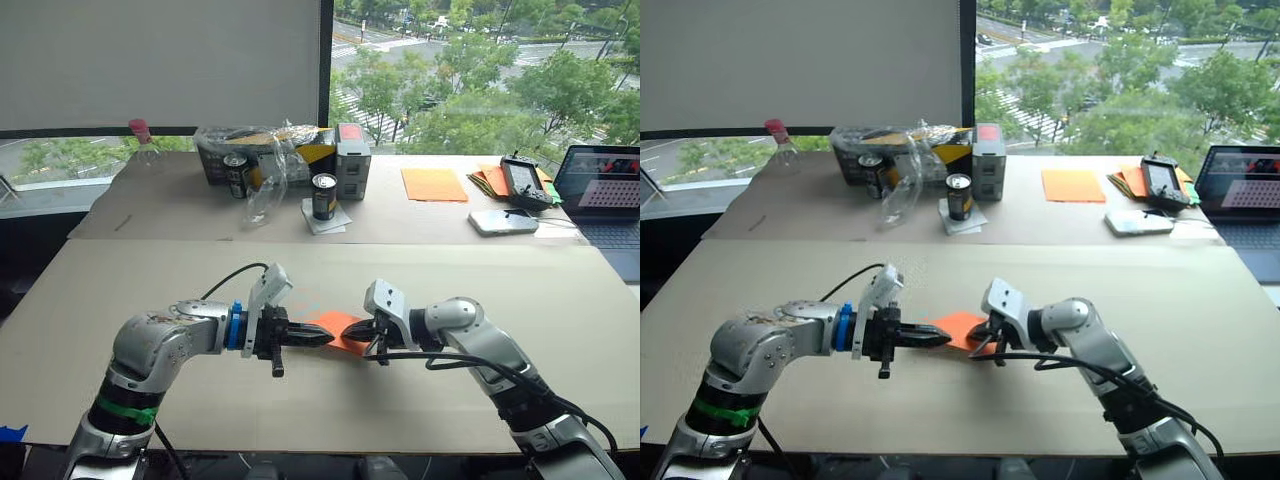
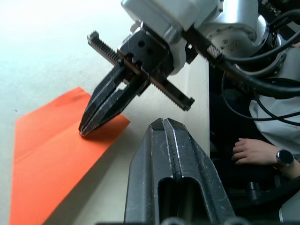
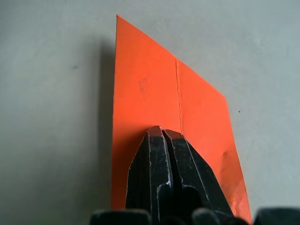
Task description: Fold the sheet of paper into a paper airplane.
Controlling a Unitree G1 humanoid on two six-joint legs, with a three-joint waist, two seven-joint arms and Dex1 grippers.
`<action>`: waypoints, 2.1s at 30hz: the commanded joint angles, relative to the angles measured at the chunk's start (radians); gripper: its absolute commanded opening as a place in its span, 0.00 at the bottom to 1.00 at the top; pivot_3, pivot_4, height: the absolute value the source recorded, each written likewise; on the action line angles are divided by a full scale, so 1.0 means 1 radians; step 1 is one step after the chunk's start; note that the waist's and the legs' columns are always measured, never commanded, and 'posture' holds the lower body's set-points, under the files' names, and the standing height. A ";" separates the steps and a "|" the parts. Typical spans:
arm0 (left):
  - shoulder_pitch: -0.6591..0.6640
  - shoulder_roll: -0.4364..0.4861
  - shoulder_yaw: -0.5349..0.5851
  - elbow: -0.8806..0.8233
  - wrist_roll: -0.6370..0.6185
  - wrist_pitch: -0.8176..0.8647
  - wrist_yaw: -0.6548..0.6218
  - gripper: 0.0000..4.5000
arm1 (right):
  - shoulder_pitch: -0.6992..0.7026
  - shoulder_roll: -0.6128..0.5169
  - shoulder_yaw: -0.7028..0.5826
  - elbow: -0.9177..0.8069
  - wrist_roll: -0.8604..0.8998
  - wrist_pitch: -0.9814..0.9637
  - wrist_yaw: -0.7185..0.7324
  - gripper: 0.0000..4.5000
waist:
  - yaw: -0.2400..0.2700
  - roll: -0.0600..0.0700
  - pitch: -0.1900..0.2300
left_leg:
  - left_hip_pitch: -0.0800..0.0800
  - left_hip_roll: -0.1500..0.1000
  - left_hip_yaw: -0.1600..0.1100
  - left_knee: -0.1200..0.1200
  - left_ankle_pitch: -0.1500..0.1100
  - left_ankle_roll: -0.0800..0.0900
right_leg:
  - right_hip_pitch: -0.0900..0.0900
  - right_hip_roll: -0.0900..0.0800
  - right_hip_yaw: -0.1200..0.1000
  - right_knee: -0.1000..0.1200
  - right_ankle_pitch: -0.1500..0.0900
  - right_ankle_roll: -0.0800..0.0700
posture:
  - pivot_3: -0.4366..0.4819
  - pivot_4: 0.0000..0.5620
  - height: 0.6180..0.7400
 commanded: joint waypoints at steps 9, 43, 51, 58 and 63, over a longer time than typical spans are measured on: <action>-0.006 0.045 -0.247 0.159 0.282 -0.366 -0.047 0.00 | 0.040 -0.048 0.044 0.007 -0.103 -0.112 -0.044 0.01 | -0.002 0.000 0.000 | 0.001 0.000 0.001 0.000 0.000 0.000 | 0.001 0.000 0.000 0.000 0.000 0.000 | 0.48 0.27 0.93; 0.095 -0.003 -0.294 0.405 0.449 -0.619 -0.108 0.00 | 0.022 -0.019 -0.240 -0.015 0.237 0.317 -0.125 0.48 | -0.002 0.000 0.000 | 0.001 0.000 0.000 0.001 0.000 0.000 | 0.001 0.000 0.000 0.000 0.000 0.000 | 0.48 0.27 0.93; 0.103 -0.010 -0.288 0.399 0.447 -0.613 -0.101 0.00 | 0.019 -0.002 -0.239 -0.023 0.281 0.309 -0.098 0.30 | -0.002 0.000 0.000 | 0.001 0.000 0.000 0.001 0.000 0.000 | 0.001 0.000 0.000 0.001 0.000 0.000 | 0.48 0.27 0.93; 0.105 -0.010 -0.287 0.395 0.446 -0.606 -0.104 0.00 | 0.065 -0.061 -0.179 -0.067 0.192 0.032 -0.029 0.01 | -0.002 0.000 0.000 | 0.001 0.000 0.000 0.001 0.000 0.000 | 0.001 0.000 0.000 0.001 0.000 0.000 | 0.48 0.27 0.93; 0.103 -0.009 -0.288 0.398 0.447 -0.605 -0.107 0.00 | 0.102 -0.096 -0.165 -0.106 0.157 -0.095 0.002 0.01 | -0.002 0.000 0.000 | 0.001 0.000 0.000 0.001 0.000 0.000 | 0.001 0.000 0.000 0.001 0.000 0.000 | 0.48 0.27 0.93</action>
